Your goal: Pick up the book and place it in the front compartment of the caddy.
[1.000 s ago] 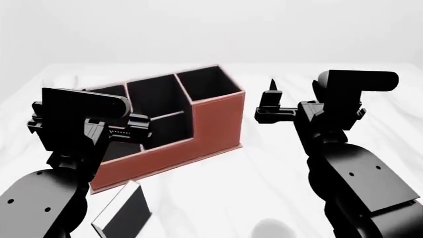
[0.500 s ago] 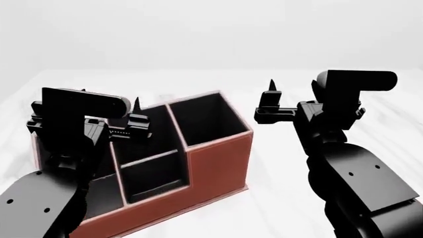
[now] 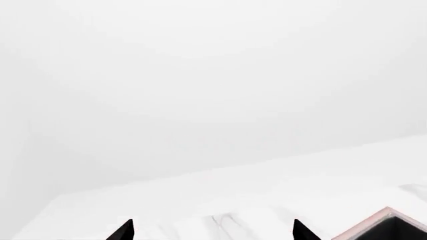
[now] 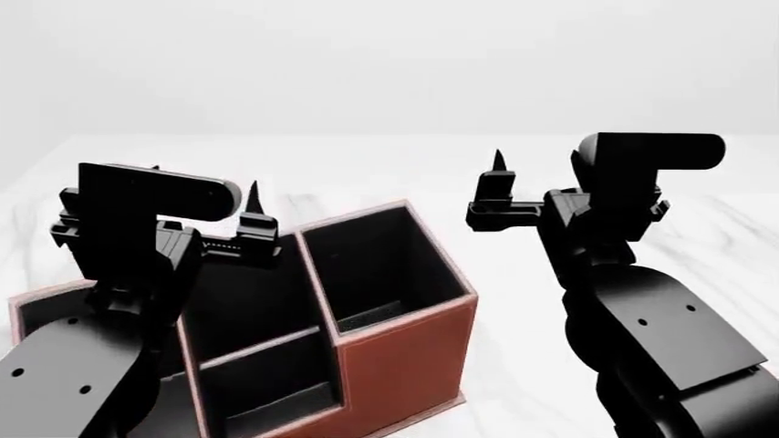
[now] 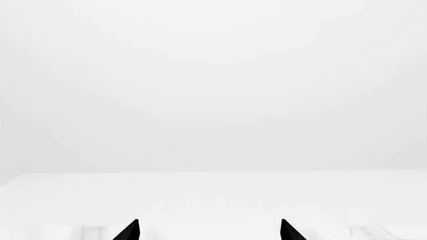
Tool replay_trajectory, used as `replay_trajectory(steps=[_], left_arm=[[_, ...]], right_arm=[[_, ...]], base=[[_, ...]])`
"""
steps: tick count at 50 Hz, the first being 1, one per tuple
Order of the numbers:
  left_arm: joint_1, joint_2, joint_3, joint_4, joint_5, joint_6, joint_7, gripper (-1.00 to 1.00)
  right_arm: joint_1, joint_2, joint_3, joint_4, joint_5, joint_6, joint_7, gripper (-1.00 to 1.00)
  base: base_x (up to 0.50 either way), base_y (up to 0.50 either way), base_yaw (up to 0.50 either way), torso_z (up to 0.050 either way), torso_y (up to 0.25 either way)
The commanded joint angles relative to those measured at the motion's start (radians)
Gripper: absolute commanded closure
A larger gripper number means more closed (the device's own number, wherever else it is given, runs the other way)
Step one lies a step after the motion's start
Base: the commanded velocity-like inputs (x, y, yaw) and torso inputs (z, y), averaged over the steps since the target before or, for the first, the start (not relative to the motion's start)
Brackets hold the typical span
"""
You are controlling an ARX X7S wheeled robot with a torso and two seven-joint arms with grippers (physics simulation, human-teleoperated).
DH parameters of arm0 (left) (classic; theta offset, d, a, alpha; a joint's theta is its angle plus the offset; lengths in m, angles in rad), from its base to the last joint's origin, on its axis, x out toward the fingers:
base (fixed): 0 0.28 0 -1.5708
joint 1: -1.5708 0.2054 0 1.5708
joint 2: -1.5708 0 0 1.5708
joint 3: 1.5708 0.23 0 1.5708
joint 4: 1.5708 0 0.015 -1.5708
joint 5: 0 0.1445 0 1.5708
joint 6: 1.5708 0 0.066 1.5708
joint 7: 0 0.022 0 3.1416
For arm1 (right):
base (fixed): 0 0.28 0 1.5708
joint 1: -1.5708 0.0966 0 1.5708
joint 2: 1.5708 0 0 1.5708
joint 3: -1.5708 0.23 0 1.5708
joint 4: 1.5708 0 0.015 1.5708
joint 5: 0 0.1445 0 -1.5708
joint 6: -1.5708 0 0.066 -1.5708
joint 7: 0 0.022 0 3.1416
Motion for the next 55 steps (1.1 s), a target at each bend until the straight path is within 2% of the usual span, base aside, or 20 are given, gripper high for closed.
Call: replay_trajectory(steps=[1, 6, 7, 8, 9, 11, 13, 16, 18, 26, 34, 39, 47, 55], left_arm=[[-0.011, 0.007, -0.013, 0.02, -0.023, -0.041, 0.003, -1.0], [-0.09, 0.062, -0.107, 0.077, -0.11, -0.265, 0.009, -1.0], [-0.098, 0.024, -0.145, 0.055, -0.26, -0.266, -0.12, -1.0], [-0.136, -0.065, -0.169, 0.009, -0.41, -0.266, -0.27, -1.0], [-0.173, -0.118, -0.17, -0.042, -0.56, -0.266, -0.42, -1.0], [-0.22, -0.164, -0.171, -0.107, -0.86, -0.251, -0.72, -1.0], [-0.273, -0.235, -0.106, -0.152, -1.16, -0.193, -1.004, -1.0], [-0.323, -0.305, -0.031, -0.191, -1.61, -0.088, -1.131, -1.0], [-0.366, -0.354, 0.035, -0.21, -1.785, -0.025, -1.2, -1.0], [-0.404, -0.415, 0.177, -0.23, -2.001, 0.049, -1.231, -1.0], [-0.416, -0.523, 0.237, -0.223, -2.128, 0.131, -1.29, -1.0], [-0.472, -0.596, 0.336, -0.229, -2.261, 0.2, -1.35, -1.0], [-0.532, -0.637, 0.455, -0.215, -2.382, 0.292, -1.39, -1.0], [-0.606, -0.671, 0.579, -0.121, -2.484, 0.488, -1.408, -1.0]], right_arm=[[0.001, 0.007, -0.009, 0.009, 0.0, -0.004, 0.008, -1.0], [-0.001, 0.013, -0.019, 0.028, -0.008, -0.02, 0.009, -1.0], [-0.001, 0.014, -0.021, 0.033, -0.009, -0.022, 0.009, -1.0], [0.0, 0.015, -0.021, 0.034, -0.009, -0.022, 0.009, -1.0], [-0.001, 0.016, -0.022, 0.034, -0.009, -0.023, 0.009, -1.0], [-0.003, 0.018, -0.023, 0.033, -0.008, -0.026, 0.009, -1.0], [-0.007, 0.019, -0.028, 0.039, -0.01, -0.036, 0.007, -1.0], [-0.011, 0.022, -0.033, 0.046, -0.012, -0.043, 0.006, -1.0], [-0.012, 0.023, -0.035, 0.054, -0.013, -0.048, 0.005, -1.0], [-0.009, 0.028, -0.036, 0.066, -0.009, -0.049, 0.003, -1.0], [-0.011, 0.036, -0.044, 0.074, -0.009, -0.055, 0.002, -1.0], [-0.017, 0.038, -0.055, 0.082, -0.012, -0.064, 0.001, -1.0], [-0.021, 0.041, -0.064, 0.092, -0.014, -0.07, 0.003, -1.0], [-0.023, 0.045, -0.086, 0.099, -0.02, -0.078, 0.005, -1.0]], base=[[0.0, 0.0, 0.0, 0.0, 0.0], [0.0, 0.0, 0.0, 0.0, 0.0], [0.0, 0.0, 0.0, 0.0, 0.0], [0.0, 0.0, 0.0, 0.0, 0.0], [0.0, 0.0, 0.0, 0.0, 0.0], [0.0, 0.0, 0.0, 0.0, 0.0], [0.0, 0.0, 0.0, 0.0, 0.0], [0.0, 0.0, 0.0, 0.0, 0.0], [0.0, 0.0, 0.0, 0.0, 0.0], [0.0, 0.0, 0.0, 0.0, 0.0], [0.0, 0.0, 0.0, 0.0, 0.0], [0.0, 0.0, 0.0, 0.0, 0.0], [0.0, 0.0, 0.0, 0.0, 0.0], [0.0, 0.0, 0.0, 0.0, 0.0]])
